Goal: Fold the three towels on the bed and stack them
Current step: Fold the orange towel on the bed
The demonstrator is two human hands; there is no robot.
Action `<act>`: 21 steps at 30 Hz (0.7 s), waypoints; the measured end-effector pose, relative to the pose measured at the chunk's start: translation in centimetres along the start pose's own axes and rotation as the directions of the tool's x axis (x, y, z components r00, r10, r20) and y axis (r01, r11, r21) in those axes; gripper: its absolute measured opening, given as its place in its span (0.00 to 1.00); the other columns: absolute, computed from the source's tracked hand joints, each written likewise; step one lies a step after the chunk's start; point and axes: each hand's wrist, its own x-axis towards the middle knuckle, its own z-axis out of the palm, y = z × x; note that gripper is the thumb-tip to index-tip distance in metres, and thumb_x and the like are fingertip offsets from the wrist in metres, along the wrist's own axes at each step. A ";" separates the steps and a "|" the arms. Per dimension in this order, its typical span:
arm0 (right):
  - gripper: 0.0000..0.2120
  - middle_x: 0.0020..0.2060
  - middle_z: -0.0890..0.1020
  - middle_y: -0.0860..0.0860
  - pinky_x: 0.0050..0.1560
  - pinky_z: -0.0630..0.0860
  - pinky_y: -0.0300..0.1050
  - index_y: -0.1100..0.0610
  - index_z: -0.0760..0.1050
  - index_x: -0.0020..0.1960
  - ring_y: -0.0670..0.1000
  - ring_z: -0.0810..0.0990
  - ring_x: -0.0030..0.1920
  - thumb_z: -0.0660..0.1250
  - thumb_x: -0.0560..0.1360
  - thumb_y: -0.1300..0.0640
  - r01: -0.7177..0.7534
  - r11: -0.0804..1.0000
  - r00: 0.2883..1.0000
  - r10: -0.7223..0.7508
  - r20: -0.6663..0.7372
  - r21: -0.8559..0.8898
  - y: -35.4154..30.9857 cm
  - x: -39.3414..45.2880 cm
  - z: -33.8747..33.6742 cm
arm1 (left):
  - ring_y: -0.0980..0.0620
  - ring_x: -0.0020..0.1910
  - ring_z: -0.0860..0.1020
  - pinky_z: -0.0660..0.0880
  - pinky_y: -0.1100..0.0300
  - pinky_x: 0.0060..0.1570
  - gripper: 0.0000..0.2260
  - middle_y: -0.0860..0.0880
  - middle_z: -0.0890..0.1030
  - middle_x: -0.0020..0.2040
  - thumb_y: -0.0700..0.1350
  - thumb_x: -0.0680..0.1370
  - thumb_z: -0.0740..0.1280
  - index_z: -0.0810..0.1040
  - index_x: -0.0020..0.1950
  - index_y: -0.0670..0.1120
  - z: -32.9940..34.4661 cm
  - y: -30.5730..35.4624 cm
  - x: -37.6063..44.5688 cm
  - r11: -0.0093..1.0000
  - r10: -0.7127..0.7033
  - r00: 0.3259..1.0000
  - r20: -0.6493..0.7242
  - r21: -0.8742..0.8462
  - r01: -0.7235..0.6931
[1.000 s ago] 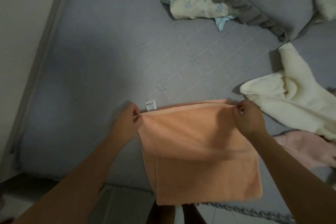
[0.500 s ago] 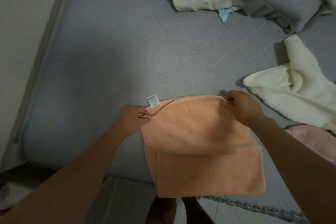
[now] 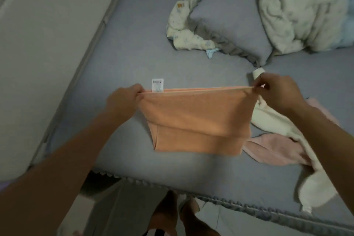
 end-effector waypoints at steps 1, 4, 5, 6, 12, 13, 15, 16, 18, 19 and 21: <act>0.08 0.29 0.74 0.38 0.40 0.68 0.44 0.44 0.77 0.41 0.48 0.74 0.34 0.71 0.71 0.57 0.021 1.000 0.999 -0.021 -0.041 0.011 -0.6 0.2 -1.8 | 0.39 0.47 0.81 0.76 0.49 0.47 0.07 0.41 0.84 0.46 0.50 0.79 0.65 0.80 0.51 0.49 -1.9 1.0 0.1 0.999 0.034 0.998 -0.061 0.005 -0.033; 0.05 0.36 0.81 0.45 0.41 0.70 0.46 0.47 0.78 0.44 0.51 0.76 0.37 0.69 0.72 0.57 0.095 0.995 0.995 -0.095 -0.038 -0.009 -1.9 0.8 -6.2 | 0.42 0.45 0.81 0.68 0.60 0.44 0.07 0.43 0.86 0.44 0.46 0.75 0.70 0.85 0.49 0.45 -6.8 4.2 0.1 0.989 0.130 0.952 -0.277 -0.039 -0.146; 0.04 0.39 0.81 0.48 0.42 0.71 0.46 0.48 0.79 0.46 0.52 0.77 0.39 0.69 0.73 0.57 0.103 0.995 0.992 -0.103 -0.075 -0.007 -2.0 1.0 -7.3 | 0.45 0.44 0.81 0.65 0.62 0.44 0.07 0.43 0.86 0.44 0.45 0.75 0.71 0.85 0.49 0.44 -8.0 5.1 -0.2 0.982 0.157 0.921 -0.355 -0.046 -0.185; 0.04 0.40 0.81 0.49 0.43 0.70 0.45 0.49 0.79 0.47 0.52 0.77 0.40 0.69 0.73 0.57 0.100 0.995 0.985 -0.096 -0.142 0.027 -2.1 1.2 -8.5 | 0.47 0.43 0.80 0.63 0.64 0.43 0.07 0.44 0.86 0.43 0.45 0.74 0.72 0.86 0.48 0.43 -9.2 5.9 -0.4 0.975 0.189 0.887 -0.421 -0.031 -0.222; 0.07 0.47 0.83 0.52 0.48 0.72 0.46 0.52 0.80 0.50 0.52 0.77 0.44 0.66 0.73 0.58 0.126 0.992 0.954 -0.114 -0.277 0.025 -3.8 2.5 -12.7 | 0.41 0.46 0.80 0.69 0.57 0.48 0.09 0.41 0.85 0.46 0.44 0.74 0.70 0.85 0.50 0.43 -13.2 8.3 0.3 0.964 0.247 0.846 -0.471 0.035 -0.262; 0.08 0.48 0.84 0.53 0.49 0.73 0.48 0.53 0.80 0.51 0.54 0.78 0.45 0.66 0.73 0.59 0.126 0.992 0.952 -0.116 -0.283 0.017 -4.1 2.8 -13.1 | 0.43 0.44 0.79 0.69 0.57 0.47 0.08 0.42 0.85 0.46 0.44 0.74 0.69 0.83 0.51 0.44 -13.5 8.6 0.6 0.967 0.225 0.848 -0.480 0.004 -0.255; 0.10 0.50 0.84 0.55 0.52 0.74 0.49 0.54 0.80 0.51 0.58 0.80 0.48 0.64 0.72 0.60 0.116 0.993 0.948 -0.108 -0.301 0.012 -4.4 3.0 -13.3 | 0.47 0.40 0.75 0.69 0.57 0.45 0.09 0.45 0.82 0.46 0.43 0.74 0.69 0.79 0.54 0.47 -13.7 8.8 1.1 0.972 0.172 0.875 -0.452 -0.069 -0.227; 0.10 0.50 0.84 0.55 0.52 0.74 0.48 0.54 0.80 0.52 0.58 0.80 0.49 0.64 0.72 0.60 0.107 0.994 0.948 -0.096 -0.304 0.020 -4.5 3.0 -13.3 | 0.48 0.39 0.74 0.70 0.57 0.45 0.10 0.46 0.81 0.47 0.43 0.75 0.68 0.77 0.55 0.48 -13.8 8.8 1.3 0.975 0.156 0.888 -0.432 -0.079 -0.210; 0.11 0.50 0.83 0.56 0.52 0.73 0.47 0.54 0.80 0.52 0.58 0.80 0.51 0.64 0.72 0.60 0.091 0.996 0.953 -0.083 -0.293 0.011 -4.7 3.0 -13.0 | 0.46 0.42 0.75 0.71 0.54 0.49 0.10 0.45 0.81 0.49 0.42 0.76 0.67 0.78 0.57 0.48 -13.9 8.5 1.4 0.981 0.173 0.900 -0.400 -0.015 -0.195; 0.11 0.50 0.84 0.56 0.53 0.73 0.47 0.54 0.80 0.52 0.59 0.80 0.51 0.64 0.72 0.60 0.099 0.995 0.956 -0.093 -0.279 0.010 -4.8 3.0 -12.7 | 0.43 0.46 0.77 0.71 0.53 0.52 0.10 0.43 0.82 0.50 0.43 0.76 0.67 0.80 0.56 0.46 -14.0 8.2 1.3 0.983 0.183 0.901 -0.394 0.042 -0.181; 0.11 0.49 0.84 0.57 0.55 0.74 0.49 0.54 0.80 0.52 0.59 0.81 0.51 0.64 0.72 0.61 0.112 0.994 0.959 -0.104 -0.265 0.014 -4.7 2.8 -12.5 | 0.40 0.50 0.78 0.71 0.52 0.54 0.09 0.40 0.82 0.51 0.44 0.76 0.66 0.82 0.54 0.45 -14.3 8.0 1.2 0.981 0.192 0.905 -0.380 0.109 -0.162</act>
